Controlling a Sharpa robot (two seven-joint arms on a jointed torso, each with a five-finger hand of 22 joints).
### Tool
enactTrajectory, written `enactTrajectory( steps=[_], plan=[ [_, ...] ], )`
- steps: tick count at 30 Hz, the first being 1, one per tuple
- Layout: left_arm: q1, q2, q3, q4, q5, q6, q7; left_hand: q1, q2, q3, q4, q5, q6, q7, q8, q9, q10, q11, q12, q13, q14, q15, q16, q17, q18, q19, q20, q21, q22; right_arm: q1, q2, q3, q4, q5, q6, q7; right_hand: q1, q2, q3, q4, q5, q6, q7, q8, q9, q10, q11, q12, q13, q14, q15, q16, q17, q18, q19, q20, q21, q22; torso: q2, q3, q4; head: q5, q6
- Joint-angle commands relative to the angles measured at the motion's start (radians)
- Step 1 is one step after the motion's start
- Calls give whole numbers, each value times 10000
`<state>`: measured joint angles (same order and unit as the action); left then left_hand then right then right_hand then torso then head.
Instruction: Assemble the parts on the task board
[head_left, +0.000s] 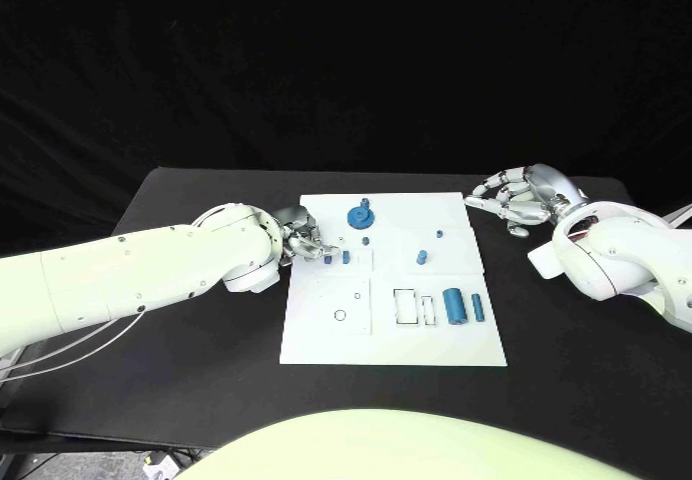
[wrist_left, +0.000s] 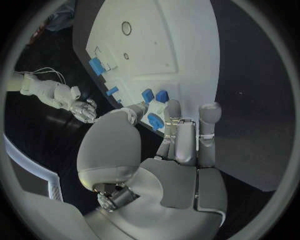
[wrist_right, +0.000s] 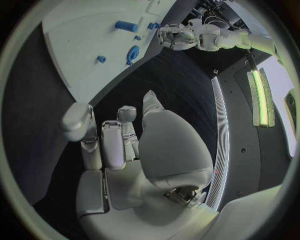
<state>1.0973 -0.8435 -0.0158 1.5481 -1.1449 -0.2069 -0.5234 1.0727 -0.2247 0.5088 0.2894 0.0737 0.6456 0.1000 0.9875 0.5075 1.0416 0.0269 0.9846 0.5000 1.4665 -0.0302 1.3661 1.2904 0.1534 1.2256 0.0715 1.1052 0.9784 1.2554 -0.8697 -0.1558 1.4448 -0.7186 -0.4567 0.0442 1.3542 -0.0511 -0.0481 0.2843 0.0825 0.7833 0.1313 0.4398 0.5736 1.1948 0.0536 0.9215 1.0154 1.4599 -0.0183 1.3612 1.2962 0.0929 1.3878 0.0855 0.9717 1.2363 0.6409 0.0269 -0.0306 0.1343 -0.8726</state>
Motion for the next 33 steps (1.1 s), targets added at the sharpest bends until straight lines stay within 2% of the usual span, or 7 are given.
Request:
enactTrajectory(
  steps=[1,9,22,27,33],
  plan=[
    [0,29,-8,-30,-12,210,-25,-41,152,-540,32,192,112,30,80,-90,-121,38,184,-94,-6,-22,-53,20,-175,22,-5,-137,-45,-5,3,1,9,-23,4,6,-220,267,-445,20,-81,60,-21,-91,150,-94,-63,5,-69,470,-85,-97,284,166,76,-87,-211,-70,-11,5,6,-6,0],
    [-1,76,-42,-90,70,547,-58,-66,202,-648,29,214,148,13,146,-76,-137,27,184,-99,-15,-28,-57,11,-168,-4,-8,-169,-79,-5,9,0,6,-27,2,7,-220,267,-445,20,-81,60,-21,-91,150,-94,-63,5,-69,470,-85,-97,284,166,76,-87,-211,-70,-5,6,2,-6,0],
    [-4,189,-55,-181,199,460,-48,86,366,-640,2,271,162,-17,238,-60,-147,-1,197,-103,-18,-49,-48,17,-172,4,-20,-153,-53,-5,12,0,11,-30,0,7,-220,267,-445,20,-81,60,-21,-91,150,-94,-63,5,-69,470,-85,-97,284,166,76,-87,-211,-70,-1,7,0,-22,0],
    [-5,222,-58,-228,216,483,-49,358,477,-473,-16,299,134,-49,317,-58,-165,-31,206,-112,-19,-74,-42,14,-172,2,-38,-153,-49,-5,11,0,11,-31,0,7,-220,267,-445,20,-81,60,-21,-91,150,-94,-63,5,-69,470,-85,-97,284,166,76,-87,-211,-70,-6,7,-2,-27,0],
    [-7,253,-61,-250,260,545,-48,509,442,-234,-18,308,92,-61,337,-82,-193,-46,201,-125,-21,-87,-38,14,-172,-1,-50,-154,-47,-5,12,0,12,-32,2,7,-220,267,-445,20,-81,60,-21,-91,150,-94,-63,5,-69,470,-85,-97,284,166,76,-87,-211,-70,-2,9,3,-37,0]
  ],
)
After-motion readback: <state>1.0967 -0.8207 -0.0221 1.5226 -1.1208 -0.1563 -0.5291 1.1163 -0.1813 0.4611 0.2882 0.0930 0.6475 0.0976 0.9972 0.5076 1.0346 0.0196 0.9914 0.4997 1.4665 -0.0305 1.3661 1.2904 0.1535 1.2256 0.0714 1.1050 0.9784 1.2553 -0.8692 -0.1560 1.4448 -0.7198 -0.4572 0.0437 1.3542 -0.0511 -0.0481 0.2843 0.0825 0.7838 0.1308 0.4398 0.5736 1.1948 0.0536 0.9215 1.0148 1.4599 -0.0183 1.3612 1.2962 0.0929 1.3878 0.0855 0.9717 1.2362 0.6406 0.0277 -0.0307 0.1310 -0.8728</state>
